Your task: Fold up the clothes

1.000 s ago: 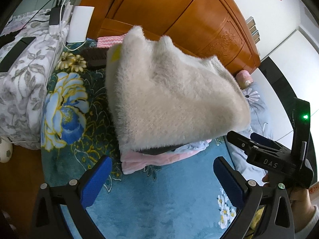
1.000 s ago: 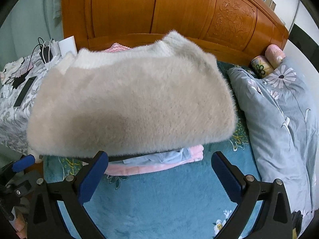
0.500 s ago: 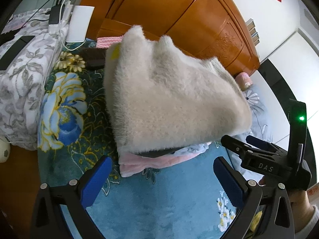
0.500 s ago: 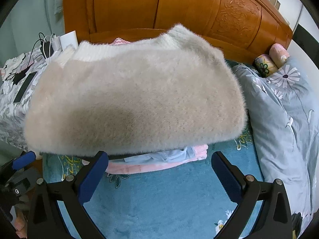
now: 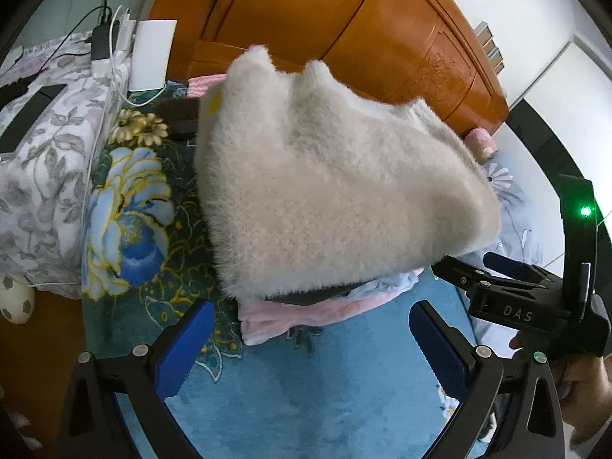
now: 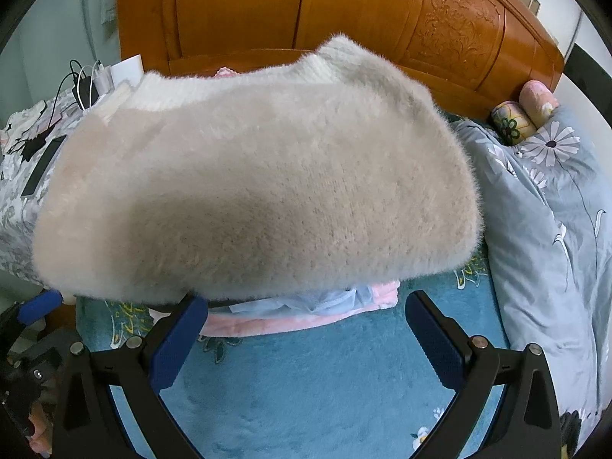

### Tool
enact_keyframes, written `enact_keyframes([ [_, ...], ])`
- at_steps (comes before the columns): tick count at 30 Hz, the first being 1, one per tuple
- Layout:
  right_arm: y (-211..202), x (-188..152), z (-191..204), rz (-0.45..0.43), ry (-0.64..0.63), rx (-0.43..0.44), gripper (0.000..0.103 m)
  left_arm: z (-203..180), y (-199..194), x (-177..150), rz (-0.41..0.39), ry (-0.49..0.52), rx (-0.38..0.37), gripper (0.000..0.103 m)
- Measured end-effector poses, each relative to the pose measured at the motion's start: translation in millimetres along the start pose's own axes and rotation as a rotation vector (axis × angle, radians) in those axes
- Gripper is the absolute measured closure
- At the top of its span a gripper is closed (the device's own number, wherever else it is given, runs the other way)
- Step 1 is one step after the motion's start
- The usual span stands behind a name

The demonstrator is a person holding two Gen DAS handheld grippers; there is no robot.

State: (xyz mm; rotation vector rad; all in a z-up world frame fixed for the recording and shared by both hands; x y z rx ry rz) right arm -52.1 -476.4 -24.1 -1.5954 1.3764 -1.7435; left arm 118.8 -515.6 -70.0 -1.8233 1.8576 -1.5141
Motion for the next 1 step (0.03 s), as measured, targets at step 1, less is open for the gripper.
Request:
enact_keyframes([
  [1, 0.8, -0.4, -0.7, 0.001, 0.003, 0.002, 0.000, -0.5, 0.1, 0.3, -0.006, 0.009, 0.005, 0.000],
])
Point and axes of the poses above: each gripper's, at about its wrist camera, not at the fingertips, and y roughly the way its jaws point, z to its left, x to its top, the point moved 8 cm from there along y, roughly the way its jaws point, and after that the axes turned 1 degree about -z, right-handed, at the moved point
